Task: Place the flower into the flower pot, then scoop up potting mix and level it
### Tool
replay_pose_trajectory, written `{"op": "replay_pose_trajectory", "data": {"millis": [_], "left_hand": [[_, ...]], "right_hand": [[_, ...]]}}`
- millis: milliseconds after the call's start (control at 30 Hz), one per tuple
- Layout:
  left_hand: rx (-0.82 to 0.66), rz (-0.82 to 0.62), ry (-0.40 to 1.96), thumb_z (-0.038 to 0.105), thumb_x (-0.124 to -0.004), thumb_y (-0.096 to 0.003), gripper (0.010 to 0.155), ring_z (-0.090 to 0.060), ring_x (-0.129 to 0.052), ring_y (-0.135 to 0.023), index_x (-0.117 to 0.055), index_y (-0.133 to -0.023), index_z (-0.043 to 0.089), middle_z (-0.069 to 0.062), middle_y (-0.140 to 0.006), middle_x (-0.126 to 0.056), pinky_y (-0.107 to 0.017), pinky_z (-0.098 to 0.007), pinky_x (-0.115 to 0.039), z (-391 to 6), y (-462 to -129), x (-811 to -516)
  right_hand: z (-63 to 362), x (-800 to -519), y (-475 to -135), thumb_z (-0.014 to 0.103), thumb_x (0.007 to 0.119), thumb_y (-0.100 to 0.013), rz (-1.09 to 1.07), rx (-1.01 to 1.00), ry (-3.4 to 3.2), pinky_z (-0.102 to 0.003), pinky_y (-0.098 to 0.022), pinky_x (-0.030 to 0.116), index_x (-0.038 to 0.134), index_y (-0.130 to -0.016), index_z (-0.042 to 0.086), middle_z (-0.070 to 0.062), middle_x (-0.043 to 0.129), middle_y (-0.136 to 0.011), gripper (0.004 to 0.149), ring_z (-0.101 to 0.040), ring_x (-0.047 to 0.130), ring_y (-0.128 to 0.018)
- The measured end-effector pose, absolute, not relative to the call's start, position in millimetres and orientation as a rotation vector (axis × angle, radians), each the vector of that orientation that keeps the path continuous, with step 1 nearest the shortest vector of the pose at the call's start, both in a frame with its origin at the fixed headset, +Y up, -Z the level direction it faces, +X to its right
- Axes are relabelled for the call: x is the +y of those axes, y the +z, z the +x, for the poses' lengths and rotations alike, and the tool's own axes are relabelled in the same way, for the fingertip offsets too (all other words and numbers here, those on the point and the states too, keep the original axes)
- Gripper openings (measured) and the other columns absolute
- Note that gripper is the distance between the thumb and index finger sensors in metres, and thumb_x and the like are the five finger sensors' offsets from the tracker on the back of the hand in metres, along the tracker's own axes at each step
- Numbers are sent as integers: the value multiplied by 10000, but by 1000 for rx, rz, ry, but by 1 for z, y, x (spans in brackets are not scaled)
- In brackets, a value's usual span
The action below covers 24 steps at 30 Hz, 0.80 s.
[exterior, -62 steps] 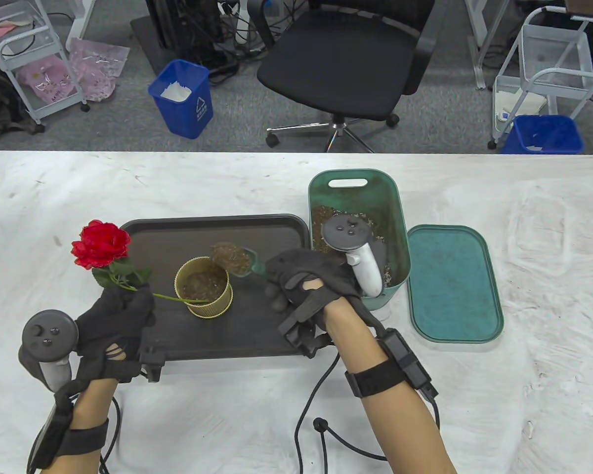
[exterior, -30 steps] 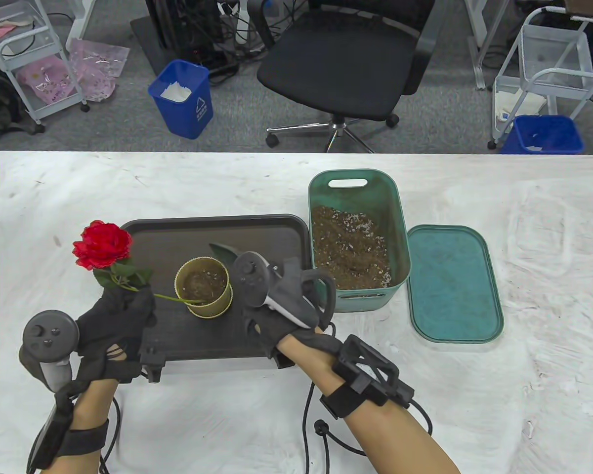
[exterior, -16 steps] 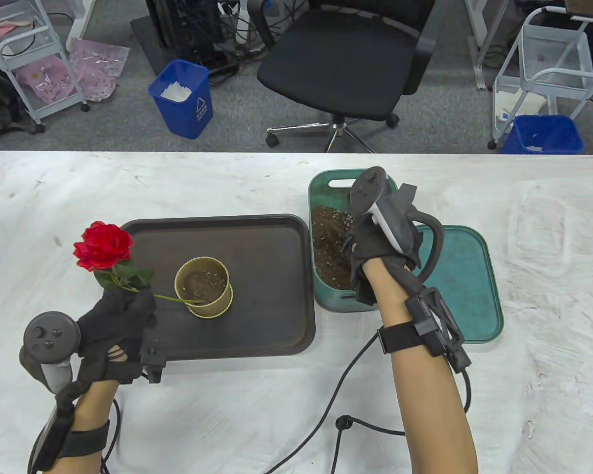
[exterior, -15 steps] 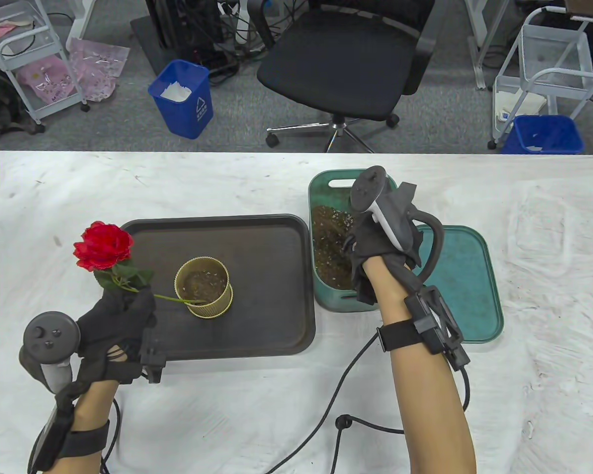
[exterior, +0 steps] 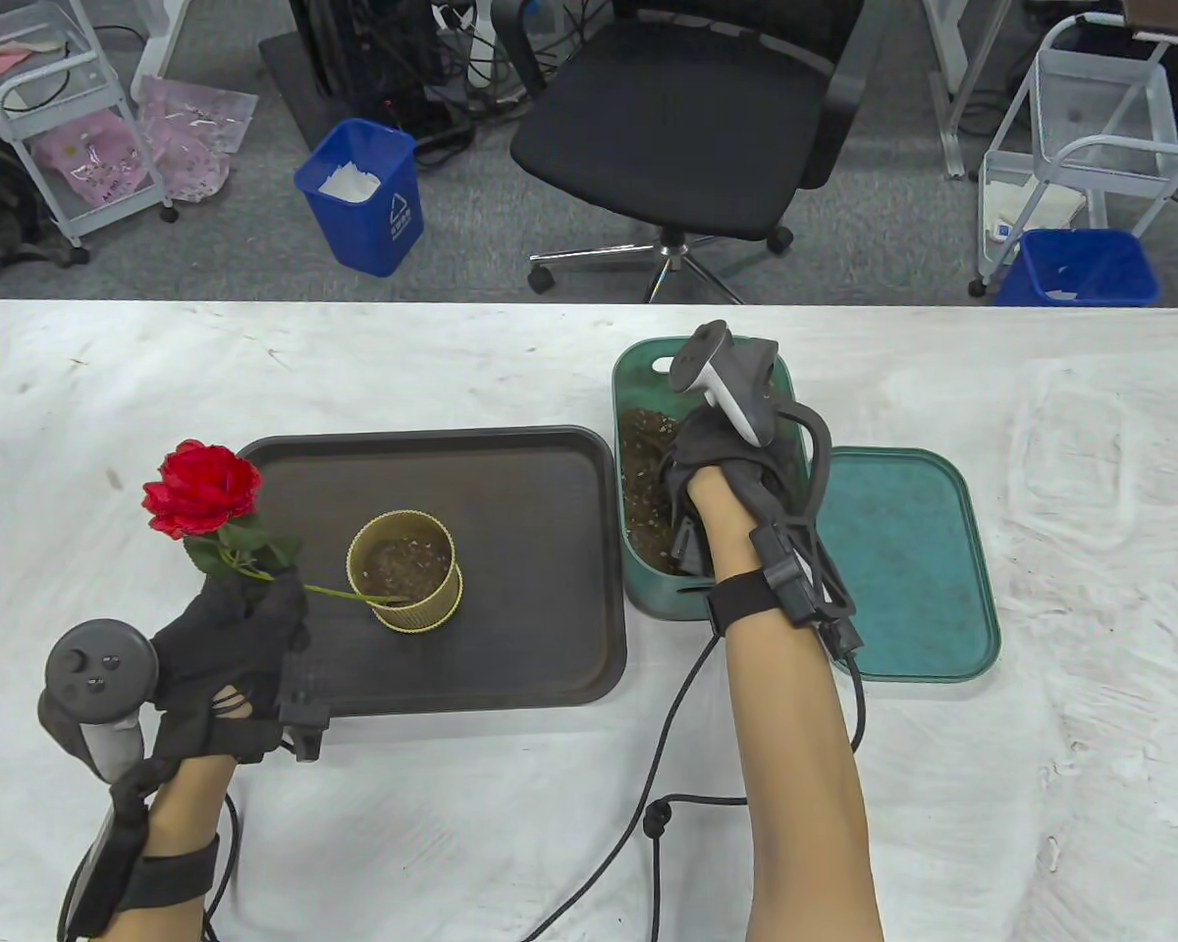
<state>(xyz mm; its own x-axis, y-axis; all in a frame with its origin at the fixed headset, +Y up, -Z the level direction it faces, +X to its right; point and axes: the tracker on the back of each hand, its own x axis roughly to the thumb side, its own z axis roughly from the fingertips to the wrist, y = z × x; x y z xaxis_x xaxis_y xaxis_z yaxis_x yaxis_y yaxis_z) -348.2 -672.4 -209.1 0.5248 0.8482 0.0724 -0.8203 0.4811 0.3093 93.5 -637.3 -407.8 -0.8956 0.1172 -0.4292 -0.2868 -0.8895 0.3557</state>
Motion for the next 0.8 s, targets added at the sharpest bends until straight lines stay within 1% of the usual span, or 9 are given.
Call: {"op": "replay_pose_trajectory", "data": {"millis": [267, 333, 433, 667, 800], "left_hand": [[100, 322, 1022, 453, -893, -389, 452, -147, -1133, -230, -886, -760, 194, 36, -579, -1037, -269, -346, -971, -349, -210, -673], [99, 323, 1018, 454, -893, -388, 454, -147, -1133, -229, -887, -760, 193, 37, -578, -1037, -269, -347, -971, -349, -210, -673], [96, 324, 1015, 453, -893, -389, 454, -148, -1133, -230, -886, -760, 193, 39, -579, -1037, -269, -347, -971, -349, -210, -673], [89, 319, 1022, 454, -892, -389, 453, -147, -1134, -230, -886, -761, 195, 38, -580, -1036, -281, -345, -968, -349, -210, -673], [87, 314, 1027, 454, -893, -389, 453, -146, -1134, -230, -886, -761, 194, 37, -579, -1037, -271, -346, -971, -349, -210, -673]], "right_hand": [[109, -646, -405, 315, 785, -406, -567, 759, 2497, -365, -120, 937, 750, -865, 26, -164, 981, -612, 543, -265, 1064, -253], [115, -649, -400, 315, 779, -409, -539, 804, 2347, -354, -106, 941, 745, -861, 8, -169, 981, -601, 547, -256, 1068, -240], [120, -649, -391, 317, 773, -412, -521, 807, 2237, -335, -89, 950, 740, -855, -9, -173, 981, -592, 551, -241, 1074, -226], [140, -642, -363, 316, 765, -419, -531, 715, 2024, -322, -79, 966, 736, -855, -11, -177, 979, -595, 545, -236, 1086, -224], [154, -634, -345, 313, 761, -420, -535, 628, 1927, -324, -78, 969, 731, -857, -12, -183, 976, -597, 545, -240, 1088, -226]]}}
